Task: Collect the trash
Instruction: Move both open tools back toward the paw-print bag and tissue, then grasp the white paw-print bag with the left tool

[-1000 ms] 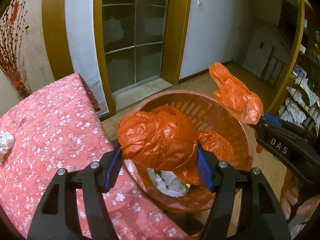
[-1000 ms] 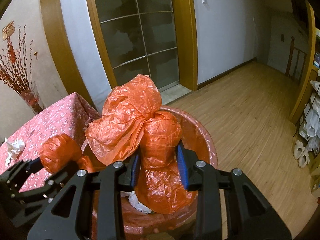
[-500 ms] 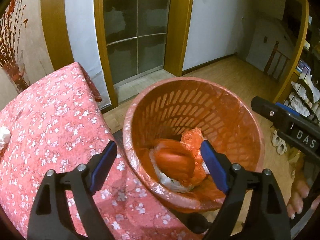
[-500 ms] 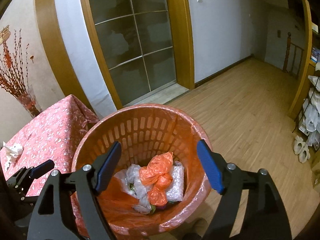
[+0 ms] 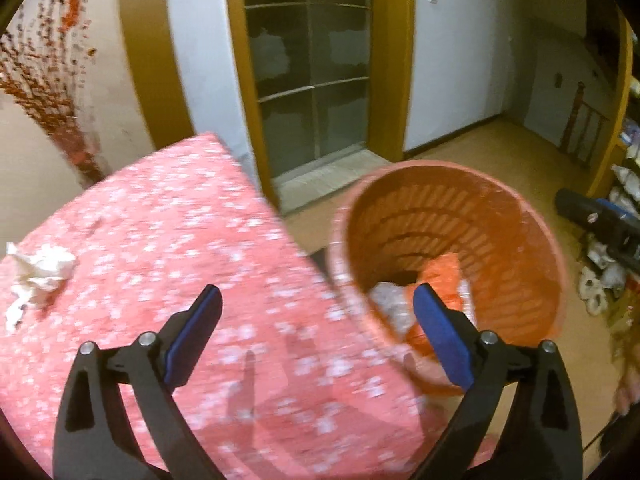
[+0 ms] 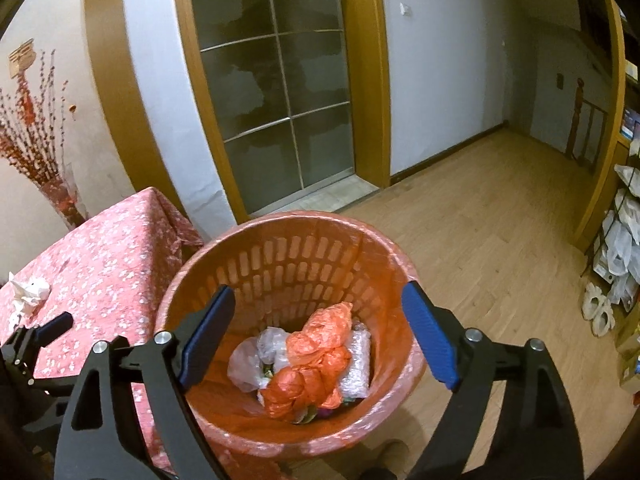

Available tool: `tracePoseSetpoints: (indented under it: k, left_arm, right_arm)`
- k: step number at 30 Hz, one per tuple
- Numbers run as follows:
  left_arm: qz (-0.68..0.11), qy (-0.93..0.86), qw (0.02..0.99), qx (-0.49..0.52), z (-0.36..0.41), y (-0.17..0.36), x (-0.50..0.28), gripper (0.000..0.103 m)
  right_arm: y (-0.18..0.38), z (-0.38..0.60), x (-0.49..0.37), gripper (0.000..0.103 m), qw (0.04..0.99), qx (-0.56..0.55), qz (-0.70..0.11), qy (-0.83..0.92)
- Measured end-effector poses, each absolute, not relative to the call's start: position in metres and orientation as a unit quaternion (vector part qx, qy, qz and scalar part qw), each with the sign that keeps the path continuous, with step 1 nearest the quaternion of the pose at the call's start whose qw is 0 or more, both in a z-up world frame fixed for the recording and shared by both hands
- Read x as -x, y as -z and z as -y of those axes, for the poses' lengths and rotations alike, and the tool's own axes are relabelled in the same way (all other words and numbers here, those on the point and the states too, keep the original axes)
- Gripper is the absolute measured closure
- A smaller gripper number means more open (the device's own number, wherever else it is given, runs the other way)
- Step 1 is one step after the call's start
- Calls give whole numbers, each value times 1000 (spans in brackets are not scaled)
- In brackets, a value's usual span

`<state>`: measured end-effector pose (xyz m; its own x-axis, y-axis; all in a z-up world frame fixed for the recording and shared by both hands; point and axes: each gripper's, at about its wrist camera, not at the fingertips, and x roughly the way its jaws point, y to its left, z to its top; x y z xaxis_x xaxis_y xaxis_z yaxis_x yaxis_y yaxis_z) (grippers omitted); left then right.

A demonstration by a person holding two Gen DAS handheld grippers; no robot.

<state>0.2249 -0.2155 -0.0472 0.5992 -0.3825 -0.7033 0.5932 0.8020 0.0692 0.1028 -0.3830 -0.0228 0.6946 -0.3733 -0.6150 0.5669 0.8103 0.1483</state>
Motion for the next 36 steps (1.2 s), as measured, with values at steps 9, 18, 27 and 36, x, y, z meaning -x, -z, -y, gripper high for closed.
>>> tracePoseSetpoints:
  k: [9,18,27,36]
  left_arm:
    - [-353,175,909,-137,116,45,-259,7]
    - [-353,21,930,-98,-34,40,-309,7]
    - [-386,-22,922,-27,-123,45,-386,19]
    - [-418,24,908,-10,-124,64,-435,20]
  right_arm:
    - [15,330,-127,8,925,-113,-292,216]
    - [16,266,-158,8,940,-86,-306,127]
    - [15,216,-197,8,943,-72,-314,85]
    - [17,177,-227,8,942,-48,-327,59]
